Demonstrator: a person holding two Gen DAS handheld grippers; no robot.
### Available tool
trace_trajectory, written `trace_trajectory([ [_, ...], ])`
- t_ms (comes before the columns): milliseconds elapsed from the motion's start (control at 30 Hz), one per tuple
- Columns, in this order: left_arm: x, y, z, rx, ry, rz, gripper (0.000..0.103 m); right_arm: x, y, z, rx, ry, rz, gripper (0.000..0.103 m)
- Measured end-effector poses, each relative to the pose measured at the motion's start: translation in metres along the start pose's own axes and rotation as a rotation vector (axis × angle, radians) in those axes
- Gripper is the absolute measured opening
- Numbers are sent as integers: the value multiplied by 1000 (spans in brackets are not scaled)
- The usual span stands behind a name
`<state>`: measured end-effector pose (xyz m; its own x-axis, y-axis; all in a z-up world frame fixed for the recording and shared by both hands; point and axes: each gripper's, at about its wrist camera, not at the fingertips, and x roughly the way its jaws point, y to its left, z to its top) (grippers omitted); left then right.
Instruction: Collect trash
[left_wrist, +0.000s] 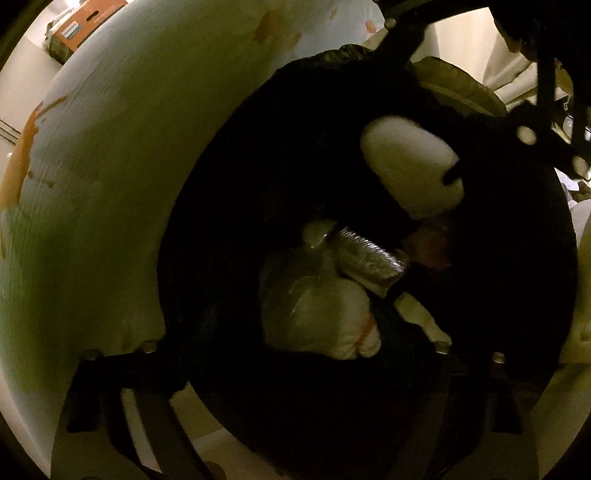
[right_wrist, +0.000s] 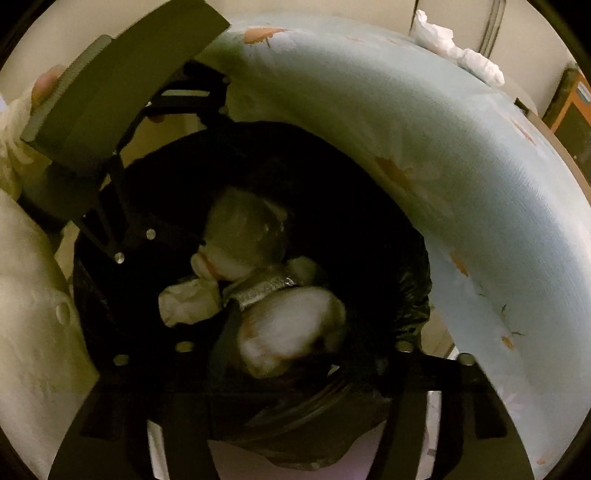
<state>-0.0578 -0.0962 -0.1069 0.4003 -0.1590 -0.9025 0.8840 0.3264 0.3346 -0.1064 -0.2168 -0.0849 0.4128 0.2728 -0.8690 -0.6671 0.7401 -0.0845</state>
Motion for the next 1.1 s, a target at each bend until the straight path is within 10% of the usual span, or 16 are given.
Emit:
trace_trajectory([
  [333,-35,-5,-20,-77,-113,-9,96,-20,2,-9,44,-55,5,85],
  [1100,-155,15,-59,-503,-751,101,97,-148,-29,11,186,-528,-91,90],
])
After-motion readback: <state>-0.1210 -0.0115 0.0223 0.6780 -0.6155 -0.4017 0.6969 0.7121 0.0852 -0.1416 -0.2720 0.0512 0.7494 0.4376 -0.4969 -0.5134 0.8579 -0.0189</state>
